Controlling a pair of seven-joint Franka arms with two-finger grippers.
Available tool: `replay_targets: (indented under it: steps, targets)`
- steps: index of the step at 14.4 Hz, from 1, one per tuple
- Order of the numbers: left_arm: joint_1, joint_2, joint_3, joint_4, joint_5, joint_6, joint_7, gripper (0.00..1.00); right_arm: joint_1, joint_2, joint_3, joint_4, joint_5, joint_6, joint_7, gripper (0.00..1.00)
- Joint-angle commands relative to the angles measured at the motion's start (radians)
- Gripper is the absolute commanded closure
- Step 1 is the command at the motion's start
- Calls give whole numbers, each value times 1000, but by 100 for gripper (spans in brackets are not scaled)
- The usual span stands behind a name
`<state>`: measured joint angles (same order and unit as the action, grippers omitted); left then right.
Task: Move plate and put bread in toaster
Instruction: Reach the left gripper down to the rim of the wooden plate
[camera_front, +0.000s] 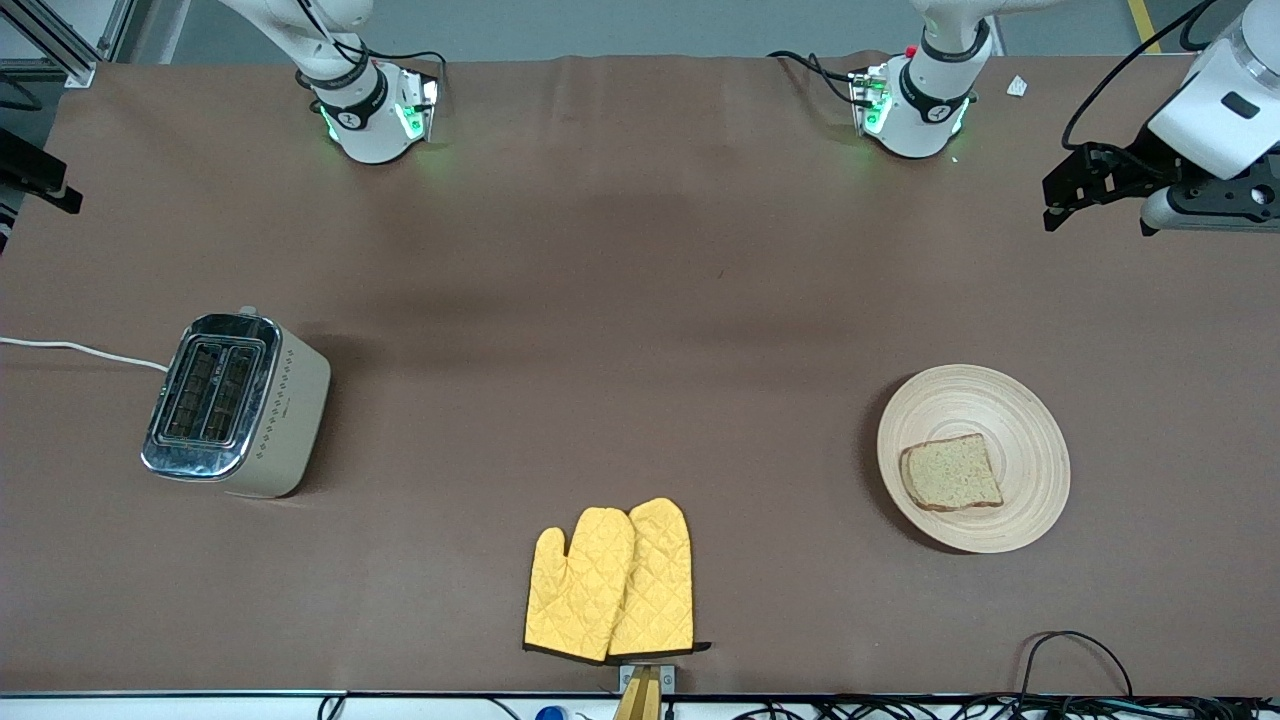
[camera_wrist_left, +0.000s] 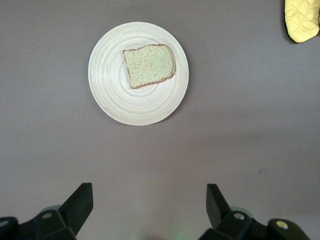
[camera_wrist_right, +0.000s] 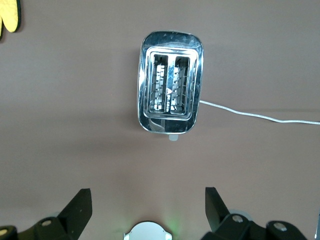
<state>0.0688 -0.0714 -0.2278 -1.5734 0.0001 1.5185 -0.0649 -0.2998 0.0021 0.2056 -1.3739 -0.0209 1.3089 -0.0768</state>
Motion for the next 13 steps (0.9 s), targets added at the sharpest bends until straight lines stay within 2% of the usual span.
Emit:
replay_targets:
  steps: [1, 4, 7, 10, 13]
  targets:
    - [3, 21, 2, 33, -14, -6, 7, 0, -6, -19, 9, -25, 9, 27, -1, 0]
    - [19, 42, 7, 36, -8, -4, 8, 0, -1, -19, 12, -25, 9, 26, -1, 0]
    - [133, 108, 21, 21, -43, 20, 42, 0, 4, -19, 17, -25, 9, 27, -1, 0]
    - [225, 192, 21, -25, -71, 123, 71, 0, 7, -19, 17, -25, 9, 26, -1, 0]
    - [353, 280, 21, -88, -202, 242, 161, 0, 7, -19, 17, -25, 9, 20, 0, 0]
